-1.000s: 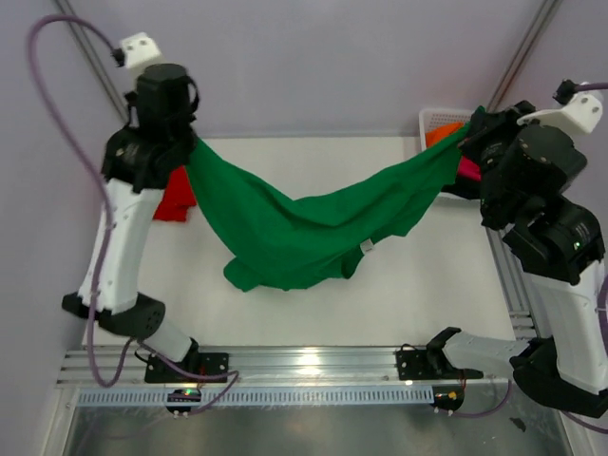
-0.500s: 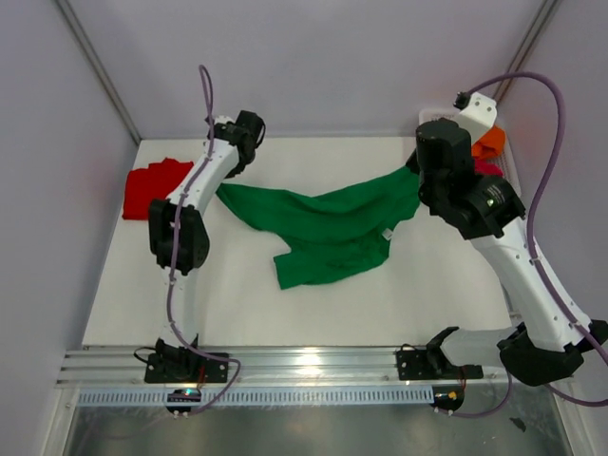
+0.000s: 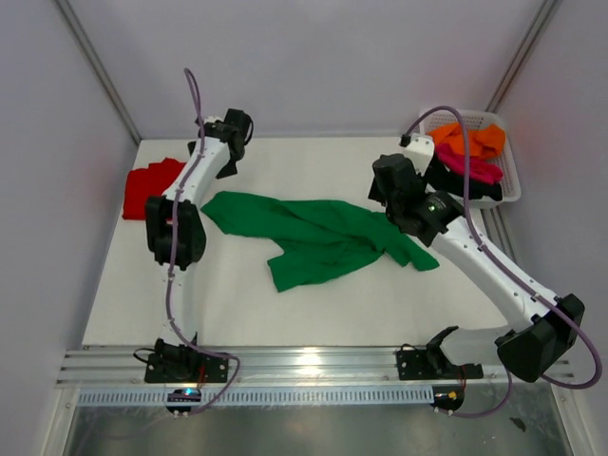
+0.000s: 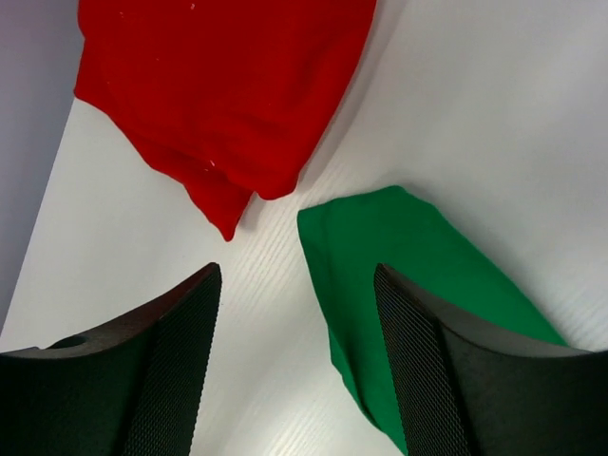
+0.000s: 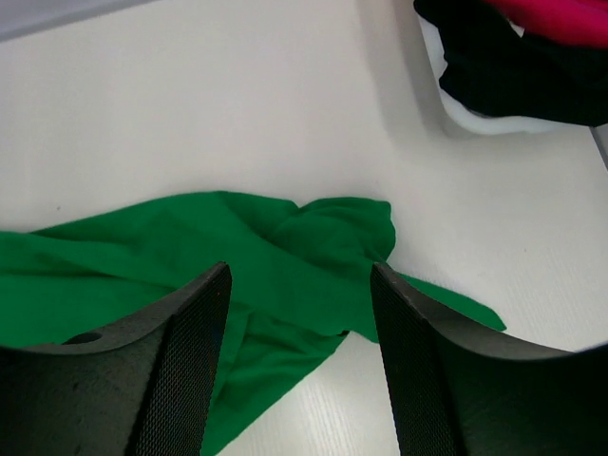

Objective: Fold and stack the t-shirts
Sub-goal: Flatten out the tshirt

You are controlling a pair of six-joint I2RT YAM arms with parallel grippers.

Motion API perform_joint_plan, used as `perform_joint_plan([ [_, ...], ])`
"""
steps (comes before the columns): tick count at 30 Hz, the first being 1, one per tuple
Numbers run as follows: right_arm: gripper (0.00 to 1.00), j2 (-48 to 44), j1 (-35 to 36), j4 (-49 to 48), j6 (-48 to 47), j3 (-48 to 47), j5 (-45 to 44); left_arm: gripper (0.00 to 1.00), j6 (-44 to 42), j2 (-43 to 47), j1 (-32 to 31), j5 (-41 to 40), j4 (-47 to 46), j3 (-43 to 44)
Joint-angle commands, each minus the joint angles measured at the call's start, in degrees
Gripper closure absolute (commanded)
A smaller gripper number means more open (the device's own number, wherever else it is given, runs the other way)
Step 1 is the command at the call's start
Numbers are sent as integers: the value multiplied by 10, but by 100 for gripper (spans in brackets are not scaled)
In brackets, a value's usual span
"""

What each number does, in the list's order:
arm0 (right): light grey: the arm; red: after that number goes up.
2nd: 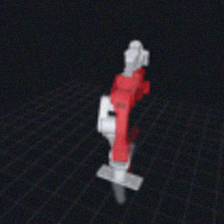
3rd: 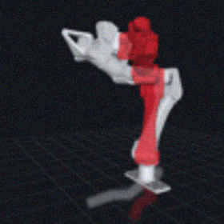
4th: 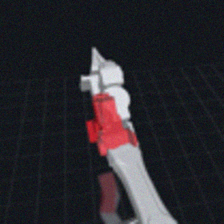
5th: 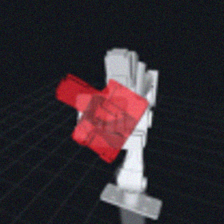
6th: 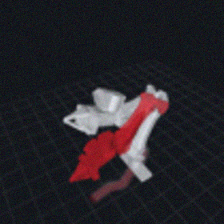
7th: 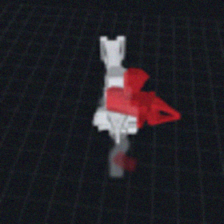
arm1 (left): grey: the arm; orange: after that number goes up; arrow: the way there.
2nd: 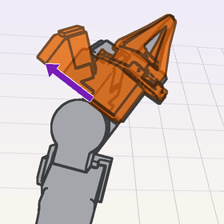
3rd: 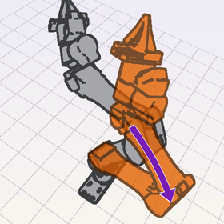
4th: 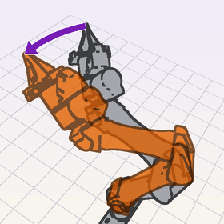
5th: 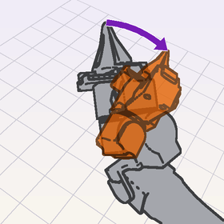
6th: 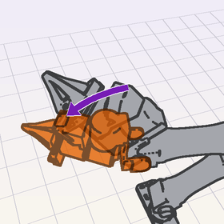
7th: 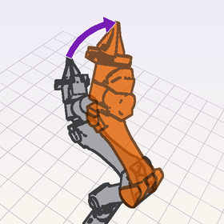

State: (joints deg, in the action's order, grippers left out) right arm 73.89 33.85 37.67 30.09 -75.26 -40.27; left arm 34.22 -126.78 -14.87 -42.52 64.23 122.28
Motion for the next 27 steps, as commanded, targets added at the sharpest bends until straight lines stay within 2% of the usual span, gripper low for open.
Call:
perform_joint_plan([
  [1,35,-43,-2,-53,1,30,7,30,5,48,-2,18,-24,-16],
  [3,35,-61,-2,-56,3,60,27,28,7,48,-1,20,-10,-17],
  [7,35,-108,-1,-65,23,108,161,29,15,65,-2,41,-4,-27],
  [10,35,-104,9,-53,42,136,227,28,22,78,-2,64,-10,-31],
  [11,35,-95,14,-55,42,149,279,28,23,86,-2,72,-11,-30],
  [15,35,-59,53,-110,30,199,393,28,32,107,-2,102,-21,-37],
  [20,35,19,69,-119,66,210,456,29,40,127,-8,125,-19,-63],
  [22,35,66,78,-92,75,200,460,29,43,146,-16,127,-23,-81],
  [27,35,106,93,-90,102,186,448,29,52,194,-32,141,-53,-171],
])
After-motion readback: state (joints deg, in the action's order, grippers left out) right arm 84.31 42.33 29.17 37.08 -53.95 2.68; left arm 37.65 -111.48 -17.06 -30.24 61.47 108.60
